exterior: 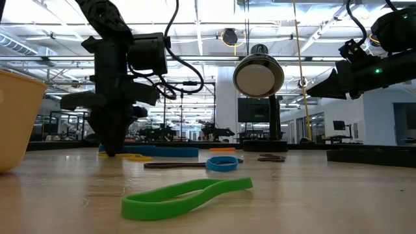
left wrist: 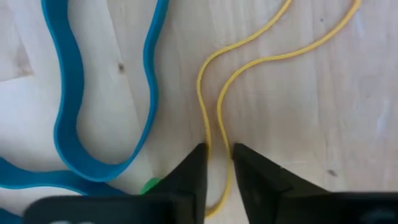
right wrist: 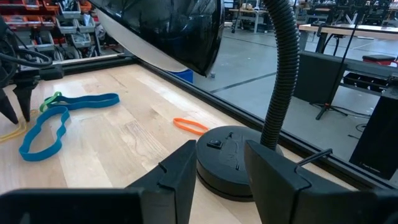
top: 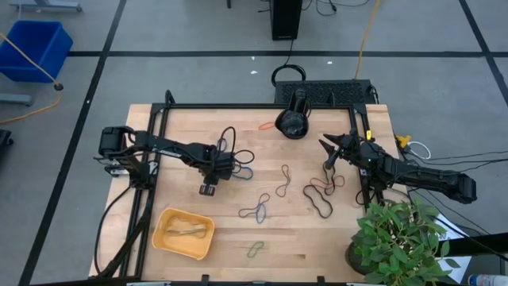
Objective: Pick and place rubber bands into bin
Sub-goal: Put the yellow rubberband into the yellow bin
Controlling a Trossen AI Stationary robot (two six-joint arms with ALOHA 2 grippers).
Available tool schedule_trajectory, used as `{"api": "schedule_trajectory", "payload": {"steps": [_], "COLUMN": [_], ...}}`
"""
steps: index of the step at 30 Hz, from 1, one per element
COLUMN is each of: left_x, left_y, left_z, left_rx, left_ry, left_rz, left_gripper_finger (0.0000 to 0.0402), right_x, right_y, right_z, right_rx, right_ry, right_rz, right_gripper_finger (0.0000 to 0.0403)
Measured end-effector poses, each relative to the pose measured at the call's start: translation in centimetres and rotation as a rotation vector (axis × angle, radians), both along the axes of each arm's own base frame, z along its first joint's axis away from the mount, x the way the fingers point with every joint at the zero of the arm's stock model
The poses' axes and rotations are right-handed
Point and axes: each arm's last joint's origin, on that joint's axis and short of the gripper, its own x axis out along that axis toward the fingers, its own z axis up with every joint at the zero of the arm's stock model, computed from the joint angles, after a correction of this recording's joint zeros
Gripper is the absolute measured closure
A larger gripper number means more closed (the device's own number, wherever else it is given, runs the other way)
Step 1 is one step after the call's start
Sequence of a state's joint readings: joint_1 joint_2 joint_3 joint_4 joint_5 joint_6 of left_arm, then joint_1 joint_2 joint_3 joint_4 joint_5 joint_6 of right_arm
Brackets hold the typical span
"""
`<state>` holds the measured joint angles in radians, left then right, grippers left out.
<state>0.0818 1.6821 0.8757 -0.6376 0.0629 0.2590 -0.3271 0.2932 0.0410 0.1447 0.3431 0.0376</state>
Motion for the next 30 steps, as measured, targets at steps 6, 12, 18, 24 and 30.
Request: {"api": "schedule_trajectory", "payload": {"steps": [6,12,18,24,30], "left_x": [0.0,0.0,-0.2,-0.6,-1.6], "left_y": [0.0,0.0,-0.3,-1.0,-1.9], "left_z": [0.0,0.0,0.7,4.2,8.9], "left_rx": [-0.008,-0.002,-0.002,-0.030,-0.070], "left_ry": [0.000,-0.001,-0.024,-0.143,-0.327], "left_rz": [0.001,0.010,0.055,0.102,0.145], "left_gripper_finger": [0.0375,0.0394,0.0397,0.0398,0.0399], "right_x": [0.0,0.0,0.0,0.0,0.0], "right_y": [0.0,0.0,0.0,0.0,0.0], "right_z": [0.0,0.0,0.0,0.0,0.0], "right_rx": [0.000,0.000,0.000,0.000,0.001], "right_ry": [0.000,0.000,0.000,0.000,-0.001], "right_rz": [0.000,0.000,0.000,0.000,0.000], "right_gripper_finger": [0.0273,0.0273,0.0273,0.0273,0.0273]}}
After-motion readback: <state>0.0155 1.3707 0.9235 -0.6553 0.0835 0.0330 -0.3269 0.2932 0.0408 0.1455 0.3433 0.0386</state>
